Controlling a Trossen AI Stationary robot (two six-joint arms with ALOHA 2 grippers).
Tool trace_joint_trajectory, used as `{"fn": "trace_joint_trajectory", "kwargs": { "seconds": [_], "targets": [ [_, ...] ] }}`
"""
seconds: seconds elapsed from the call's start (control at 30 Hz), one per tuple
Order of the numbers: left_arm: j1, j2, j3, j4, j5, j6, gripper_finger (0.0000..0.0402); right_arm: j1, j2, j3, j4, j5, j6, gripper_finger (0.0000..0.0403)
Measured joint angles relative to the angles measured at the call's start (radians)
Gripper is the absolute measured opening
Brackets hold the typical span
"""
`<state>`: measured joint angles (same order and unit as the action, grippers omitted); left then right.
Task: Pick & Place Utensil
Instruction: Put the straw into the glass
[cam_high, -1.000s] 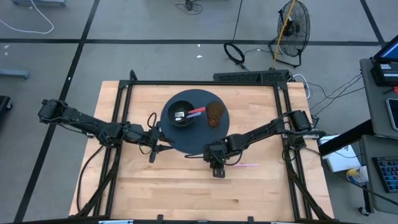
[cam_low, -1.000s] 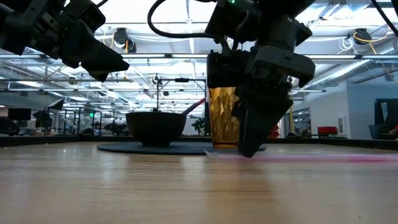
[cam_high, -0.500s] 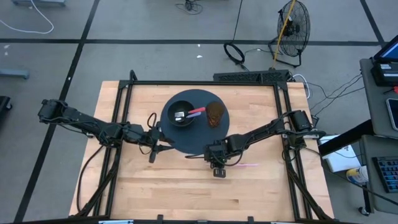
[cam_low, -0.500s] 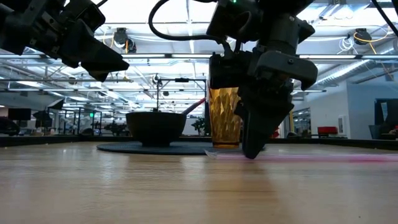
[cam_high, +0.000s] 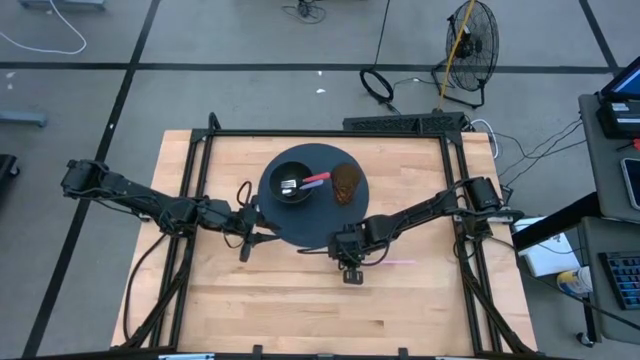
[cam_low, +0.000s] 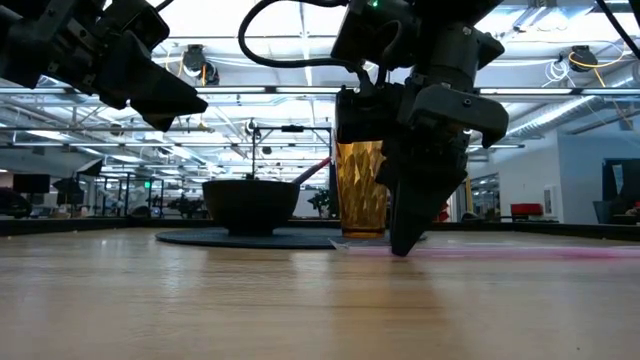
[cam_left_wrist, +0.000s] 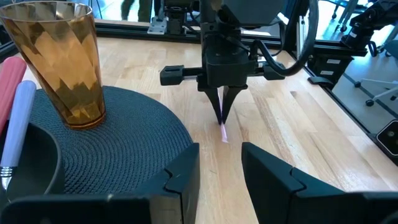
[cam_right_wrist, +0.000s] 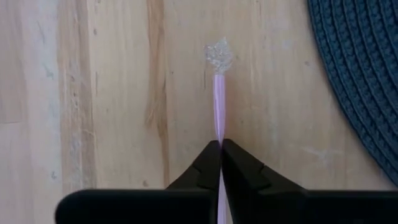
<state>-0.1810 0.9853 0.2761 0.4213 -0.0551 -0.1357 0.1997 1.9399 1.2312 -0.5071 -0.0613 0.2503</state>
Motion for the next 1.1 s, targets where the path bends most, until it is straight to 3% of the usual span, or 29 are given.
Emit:
{"fn": "trace_joint_trajectory", "kwargs": {
  "seconds": [0.13, 0.7, 1.1],
  "targets": [
    [0.000, 0.000, 0.000, 0.000, 0.000, -0.001, 0.0122, 0.002, 0.001, 0.000, -0.030, 0.035, 0.009, 0.0008],
    [0.000, 0.000, 0.000, 0.000, 0.000, 0.000, 0.0122, -0.004, -0.029, -0.004, 0.025, 0.009, -0.017, 0.0001],
    [0.000, 0.000, 0.000, 0.001, 0.000, -0.002, 0.0122, -0.012, -0.253, -0.005, 0.081, 0.020, -0.080, 0.0000]
  ]
}}
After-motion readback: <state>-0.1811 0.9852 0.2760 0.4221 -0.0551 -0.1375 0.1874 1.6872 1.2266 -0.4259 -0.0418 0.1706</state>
